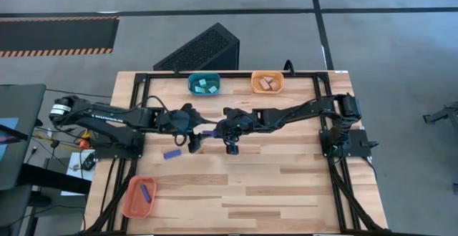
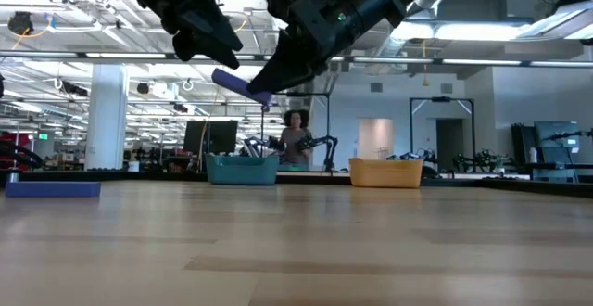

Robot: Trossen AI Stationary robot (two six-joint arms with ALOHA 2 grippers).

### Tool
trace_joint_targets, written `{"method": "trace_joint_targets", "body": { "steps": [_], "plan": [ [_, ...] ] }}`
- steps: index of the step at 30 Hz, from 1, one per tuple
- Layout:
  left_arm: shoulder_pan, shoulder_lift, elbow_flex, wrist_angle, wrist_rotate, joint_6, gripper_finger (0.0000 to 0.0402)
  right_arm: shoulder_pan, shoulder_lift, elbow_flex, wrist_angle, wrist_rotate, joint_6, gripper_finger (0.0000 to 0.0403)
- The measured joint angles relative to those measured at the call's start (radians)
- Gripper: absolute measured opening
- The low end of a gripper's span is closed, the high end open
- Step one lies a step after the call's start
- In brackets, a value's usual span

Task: Sort & place blocks by color
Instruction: Put the center blue blocks into the orange bin

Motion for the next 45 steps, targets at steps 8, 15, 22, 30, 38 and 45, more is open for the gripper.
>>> {"method": "trace_joint_targets", "body": {
  "steps": [8, 15, 22, 30, 38, 45],
  "plan": [
    [0.018, 0.0, 0.0, -0.009, 0.061, 0.038, 0.0244, 0.01, 0.0, 0.059, 0.0, -0.002, -0.03, 0.0072],
    [0.018, 0.013, 0.0, -0.073, 0.086, 0.015, 0.021, 0.019, 0.0, 0.094, 0.004, -0.002, -0.047, 0.0072],
    [0.017, -0.019, 0.0, -0.074, 0.09, -0.008, 0.01, 0.021, -0.001, 0.094, -0.008, 0.004, -0.035, 0.0072],
    [0.017, -0.063, 0.004, -0.141, 0.096, -0.043, 0.0076, 0.012, 0.001, 0.094, 0.023, -0.006, 0.063, 0.0128],
    [-0.067, -0.206, 0.002, -0.57, 0.098, -0.316, 0.0076, 0.003, 0.019, 0.093, 0.031, 0.023, 0.213, 0.0256],
    [-0.304, -0.252, 0.0, -0.815, 0.425, -0.486, 0.0076, 0.036, 0.136, 0.098, 0.214, 0.02, 0.236, 0.0261]
  ]
}}
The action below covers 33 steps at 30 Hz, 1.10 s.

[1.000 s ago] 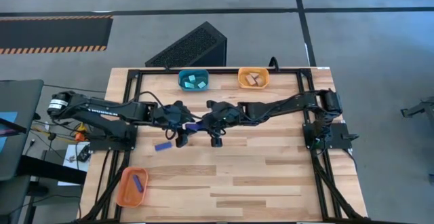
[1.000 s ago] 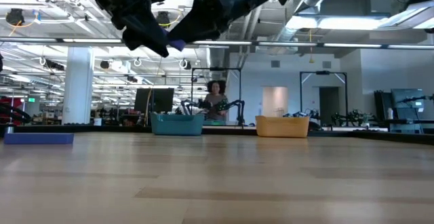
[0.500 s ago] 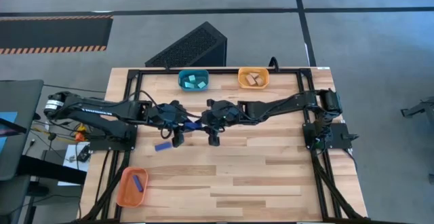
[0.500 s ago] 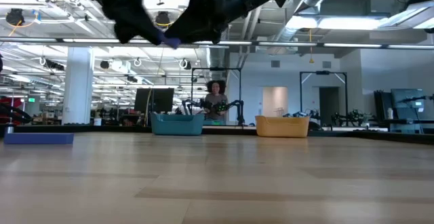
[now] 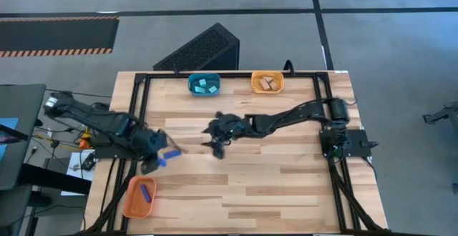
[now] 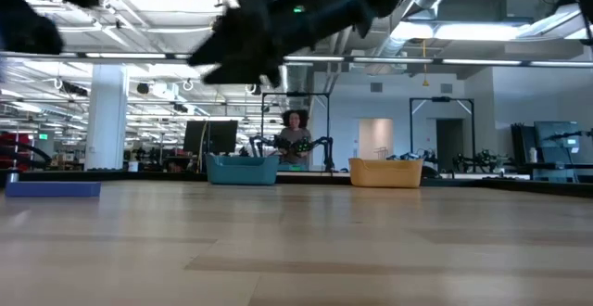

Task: Sort & place blocks by color
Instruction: Put the center blue blocks into the orange bin, then put the blue block into the orange bin

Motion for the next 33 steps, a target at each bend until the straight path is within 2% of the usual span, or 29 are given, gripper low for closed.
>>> {"method": "trace_joint_targets", "body": {
  "steps": [3, 5, 10, 16, 23, 26, 33],
  "plan": [
    [-0.134, -0.004, -0.009, 0.025, 0.066, -0.083, 0.0076, 0.017, 0.075, 0.044, 0.063, 0.002, -0.019, 0.026],
    [-0.227, 0.0, -0.027, 0.043, 0.049, -0.139, 0.0083, 0.027, 0.147, 0.106, 0.099, 0.001, -0.07, 0.026],
    [-0.426, -0.002, -0.08, 0.107, 0.001, -0.241, 0.0113, 0.048, 0.309, 0.318, 0.061, 0.004, -0.132, 0.026],
    [-0.567, 0.001, -0.118, 0.137, -0.027, -0.375, 0.0112, 0.051, 0.512, 0.617, -0.091, 0.001, -0.126, 0.026],
    [-0.654, 0.004, -0.162, 0.161, -0.06, -0.585, 0.0124, 0.035, 0.702, 0.893, -0.192, 0.001, -0.12, 0.026],
    [-0.659, 0.005, -0.162, 0.165, -0.075, -0.625, 0.0146, 0.027, 0.75, 0.942, -0.234, -0.002, -0.092, 0.026],
    [-0.647, 0.005, -0.162, 0.158, -0.075, -0.76, 0.0207, 0.008, 0.775, 0.954, -0.342, -0.039, -0.096, 0.026]
  ]
}}
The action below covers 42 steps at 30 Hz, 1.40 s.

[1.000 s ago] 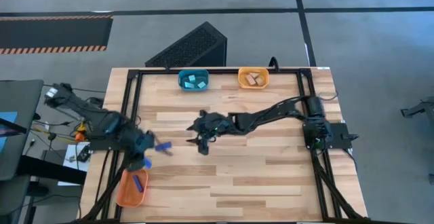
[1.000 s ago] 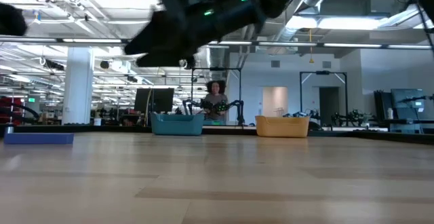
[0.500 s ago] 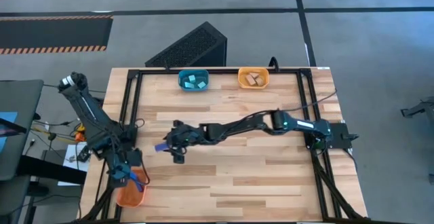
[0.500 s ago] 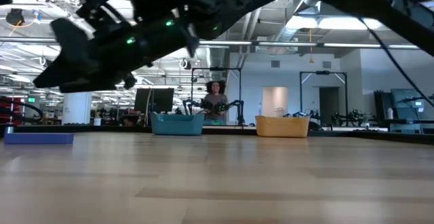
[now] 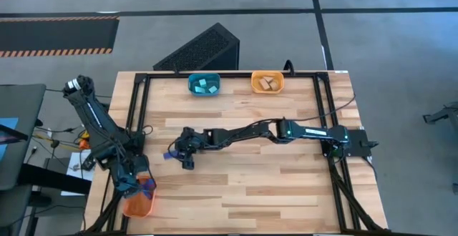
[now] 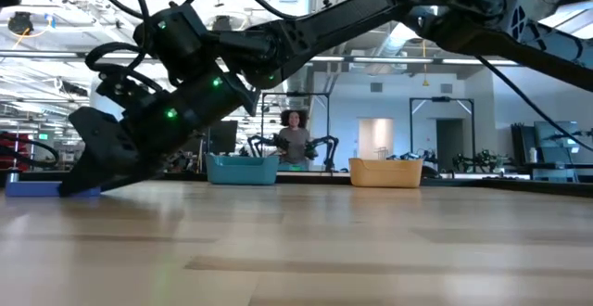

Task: Sort & place blocks by color
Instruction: Put the blue block into the orange bin

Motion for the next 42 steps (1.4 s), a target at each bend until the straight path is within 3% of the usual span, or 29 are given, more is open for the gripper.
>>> {"method": "trace_joint_targets", "body": {
  "steps": [5, 8, 15, 18, 22, 29, 33, 37, 42],
  "plan": [
    [0.034, 0.0, 0.012, -0.001, -0.012, -0.041, 0.0215, -0.011, 0.001, 0.001, -0.049, -0.037, -0.004, 0.026],
    [0.054, 0.0, 0.039, -0.009, -0.073, -0.042, 0.0209, -0.012, 0.0, 0.002, -0.078, -0.037, -0.006, 0.0245],
    [0.059, -0.002, 0.135, -0.149, -0.365, -0.011, 0.0193, -0.027, -0.026, 0.002, -0.166, -0.058, 0.051, 0.0126],
    [0.059, -0.021, 0.152, -0.217, -0.469, -0.015, 0.0189, -0.046, -0.049, -0.001, -0.217, -0.117, 0.099, 0.0072],
    [0.059, -0.06, 0.153, -0.242, -0.641, -0.005, 0.0188, -0.072, -0.105, -0.007, -0.332, -0.179, 0.071, 0.007],
    [0.059, -0.092, 0.153, -0.247, -1.035, 0.029, 0.0188, -0.086, -0.325, -0.005, -0.672, -0.136, -0.16, 0.007],
    [0.059, -0.08, 0.153, -0.221, -1.231, 0.051, 0.0196, -0.071, -0.446, -0.005, -0.719, -0.129, -0.194, 0.007],
    [0.06, -0.078, 0.153, -0.157, -1.328, 0.204, 0.0237, -0.054, -0.525, -0.003, -0.664, -0.064, -0.194, 0.007],
    [0.122, -0.079, 0.153, -0.13, -1.326, 0.412, 0.0291, -0.035, -0.554, -0.004, -0.615, 0.063, -0.19, 0.007]
  ]
}}
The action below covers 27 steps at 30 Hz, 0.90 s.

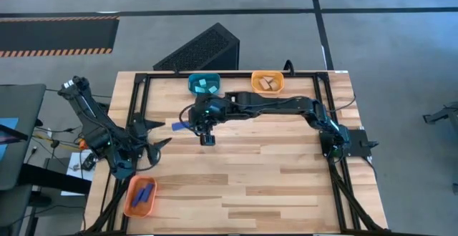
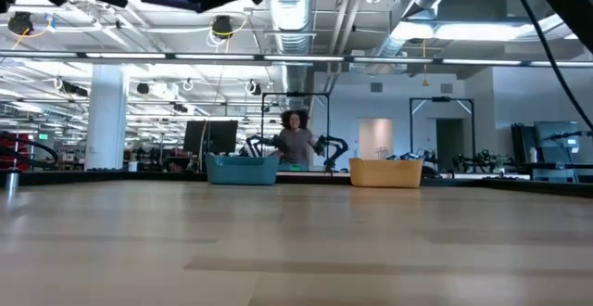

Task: Sort & place blocks by color
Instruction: Put the blue block into the orange bin

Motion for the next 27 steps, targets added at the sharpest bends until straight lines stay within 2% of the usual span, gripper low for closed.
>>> {"method": "trace_joint_targets", "body": {
  "steps": [4, 7, 10, 15, 19, 23, 27],
  "plan": [
    [0.049, 0.0, 0.0, 0.042, 0.003, 0.125, 0.03, 0.024, 0.003, 0.0, 0.055, 0.057, 0.053, 0.007],
    [0.077, 0.0, 0.0, 0.103, 0.041, 0.232, 0.0289, 0.051, 0.006, -0.001, 0.09, 0.091, 0.061, 0.007],
    [0.091, 0.0, 0.0, 0.188, 0.101, 0.342, 0.0263, 0.081, 0.005, 0.0, 0.113, 0.16, 0.096, 0.007],
    [0.091, -0.011, 0.0, 0.324, 0.17, 0.522, 0.0205, 0.117, 0.005, 0.0, 0.095, 0.159, 0.177, 0.007],
    [0.095, -0.023, 0.0, 0.404, 0.273, 0.645, 0.017, 0.157, 0.006, 0.0, 0.084, 0.161, 0.182, 0.007],
    [0.109, -0.022, 0.0, 0.472, 0.356, 0.711, 0.0141, 0.186, 0.006, 0.0, 0.086, 0.169, 0.199, 0.007],
    [0.124, -0.022, 0.0, 0.497, 0.38, 0.707, 0.0107, 0.197, 0.006, 0.0, 0.078, 0.173, 0.201, 0.007]
  ]
}}
